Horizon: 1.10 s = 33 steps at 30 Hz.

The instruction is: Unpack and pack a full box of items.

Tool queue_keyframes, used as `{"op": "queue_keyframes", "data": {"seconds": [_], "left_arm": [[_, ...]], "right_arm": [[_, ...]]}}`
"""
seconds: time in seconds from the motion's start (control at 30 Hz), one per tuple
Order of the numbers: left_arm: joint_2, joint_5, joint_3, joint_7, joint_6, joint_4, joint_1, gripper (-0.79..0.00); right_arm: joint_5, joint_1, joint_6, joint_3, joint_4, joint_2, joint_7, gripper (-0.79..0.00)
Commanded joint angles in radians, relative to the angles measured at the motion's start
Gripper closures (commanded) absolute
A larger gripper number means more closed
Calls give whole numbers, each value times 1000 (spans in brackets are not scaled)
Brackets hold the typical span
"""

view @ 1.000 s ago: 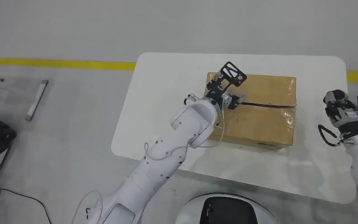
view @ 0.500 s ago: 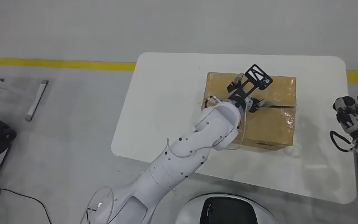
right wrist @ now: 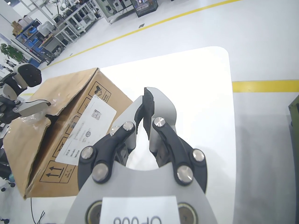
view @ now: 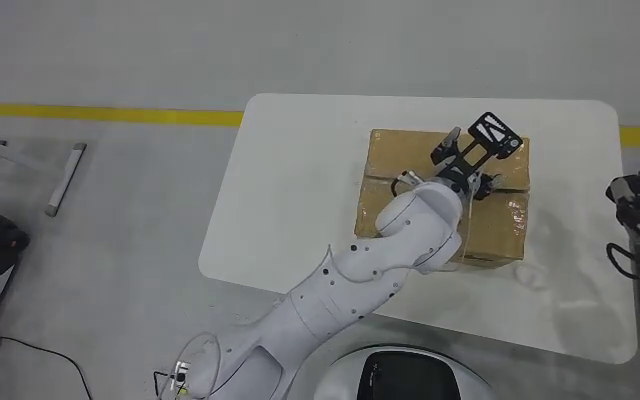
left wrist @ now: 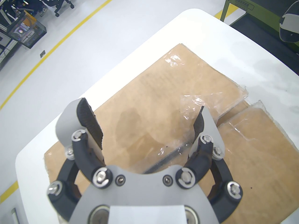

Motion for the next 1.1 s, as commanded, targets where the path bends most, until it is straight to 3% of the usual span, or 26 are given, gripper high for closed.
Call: {"op": "queue_keyframes", "data": {"seconds": [0.0, 0.2, 0.47, 0.77, 1.07], "left_arm": [[3, 19, -26, -18, 17, -19, 10, -785], [43, 130, -151, -96, 70, -144, 88, -785], [119, 344, -381, -222, 64, -400, 306, -785], [167, 468, -620, -272, 3, -615, 512, -785], [186, 456, -770, -275, -69, -709, 605, -785]], "right_arm": [[12, -4, -17, 6, -11, -1, -8, 0], [21, 1, -53, -8, -80, -4, -16, 0], [-51, 58, -14, -134, -204, -7, 22, 0], [-261, 248, 106, -477, -259, -23, 76, 0], [-489, 577, 297, -884, -131, -80, 127, 0]]}}
